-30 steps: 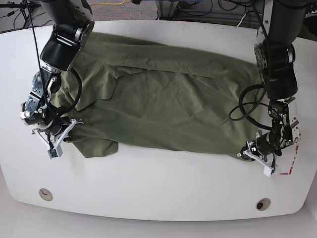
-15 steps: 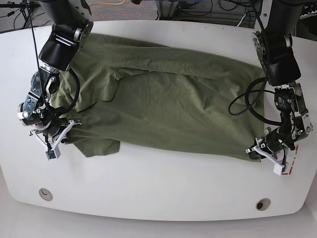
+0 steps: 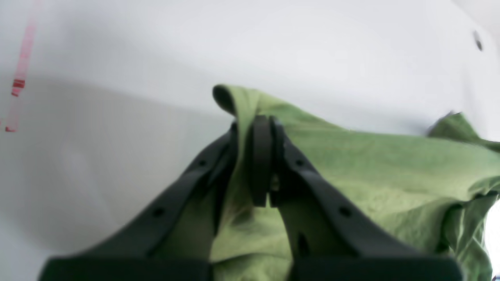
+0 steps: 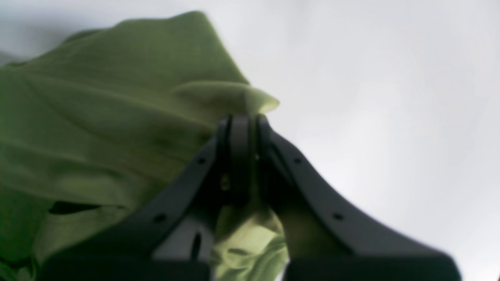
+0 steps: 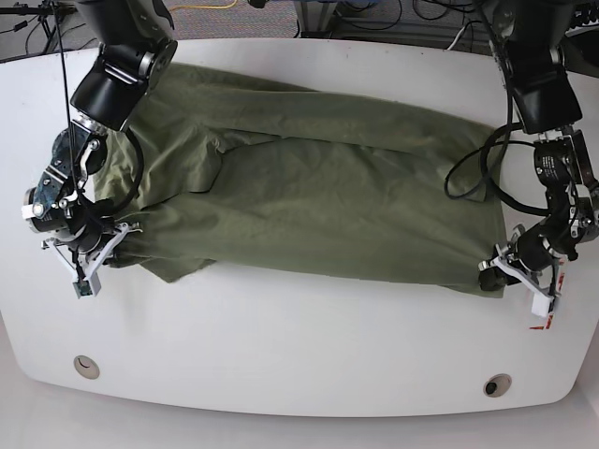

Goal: Fold the T-shirt properly
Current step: 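Drag the held edge with both grippers to straighten the shirt, then lift the held edge with both grippers and fold it over the shirt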

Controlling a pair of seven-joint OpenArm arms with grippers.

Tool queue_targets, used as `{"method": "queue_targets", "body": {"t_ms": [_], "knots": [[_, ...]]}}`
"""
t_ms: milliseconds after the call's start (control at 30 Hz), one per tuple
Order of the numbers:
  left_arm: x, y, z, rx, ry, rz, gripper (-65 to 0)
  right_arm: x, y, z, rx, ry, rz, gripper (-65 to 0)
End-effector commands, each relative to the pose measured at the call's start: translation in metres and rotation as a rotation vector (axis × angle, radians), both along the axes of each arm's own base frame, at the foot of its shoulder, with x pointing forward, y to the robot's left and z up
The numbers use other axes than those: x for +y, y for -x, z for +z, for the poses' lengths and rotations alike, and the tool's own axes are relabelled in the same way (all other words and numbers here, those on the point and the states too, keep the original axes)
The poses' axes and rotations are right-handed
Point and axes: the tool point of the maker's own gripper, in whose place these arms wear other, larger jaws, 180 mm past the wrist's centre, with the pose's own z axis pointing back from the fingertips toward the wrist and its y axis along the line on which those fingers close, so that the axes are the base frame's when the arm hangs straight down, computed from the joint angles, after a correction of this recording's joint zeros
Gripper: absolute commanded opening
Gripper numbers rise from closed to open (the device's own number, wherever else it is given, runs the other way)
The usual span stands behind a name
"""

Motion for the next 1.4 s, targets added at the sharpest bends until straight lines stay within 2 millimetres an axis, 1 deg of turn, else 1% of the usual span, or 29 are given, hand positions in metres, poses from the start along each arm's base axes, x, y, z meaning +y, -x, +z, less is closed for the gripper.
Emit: {"method": "queue_targets", "body": {"t_ms": [0, 100, 200, 267, 333, 467, 533, 633, 700, 833, 933, 1033, 1200, 1367], "knots": [[0.004, -0.003, 0.027, -0.075, 0.001, -0.014, -65.0, -0.006, -0.008, 0.034, -0.079, 0.048, -0.001, -63.9], [-0.001, 0.003, 0.031, -0.093, 0.004, -0.031, -65.0, -0.008, 0.001, 0.036, -0.059, 0.076, -0.006, -63.9], [0.002, 0.012, 0.033, -0.097, -0.022, -0.042, -65.0, -0.007, 0.008, 0.041, -0.058, 0.1, -0.01, -63.9], [0.004, 0.016, 0.032, -0.093, -0.032, -0.046, -65.0, -0.004, 0.013, 0.039, -0.047, 0.105, -0.009, -63.9], [0.004, 0.02, 0.028, -0.082, -0.034, -0.046, -65.0, -0.003, 0.018, 0.042, -0.043, 0.121, -0.011, -63.9], [0.004, 0.025, 0.022, -0.067, -0.024, -0.048, -65.0, -0.001, 0.031, 0.04, -0.022, 0.145, -0.014, -63.9], [0.006, 0.03, 0.017, -0.051, -0.029, -0.047, -65.0, 0.0, 0.042, 0.035, 0.008, 0.157, -0.015, -63.9], [0.012, 0.033, 0.015, -0.041, -0.046, -0.043, -65.0, 0.0, 0.053, 0.03, 0.036, 0.173, -0.017, -63.9], [0.013, 0.033, 0.014, -0.04, -0.048, -0.043, -65.0, 0.003, 0.059, 0.028, 0.044, 0.173, -0.017, -63.9], [0.014, 0.039, 0.007, -0.018, -0.051, -0.042, -64.9, 0.008, 0.072, 0.021, 0.065, 0.18, -0.013, -63.9], [0.017, 0.04, 0.006, -0.012, -0.062, -0.04, -64.9, 0.009, 0.08, 0.013, 0.089, 0.178, -0.01, -63.9], [0.024, 0.047, 0.001, 0.008, -0.078, -0.038, -64.9, 0.009, 0.091, 0.004, 0.121, 0.179, -0.007, -63.9], [0.026, 0.049, -0.002, 0.018, -0.085, -0.039, -64.7, 0.01, 0.105, -0.009, 0.164, 0.178, -0.003, -63.9], [0.033, 0.064, -0.015, 0.065, -0.106, -0.041, -64.7, 0.01, 0.118, -0.019, 0.204, 0.178, 0.0, -64.0]]}}
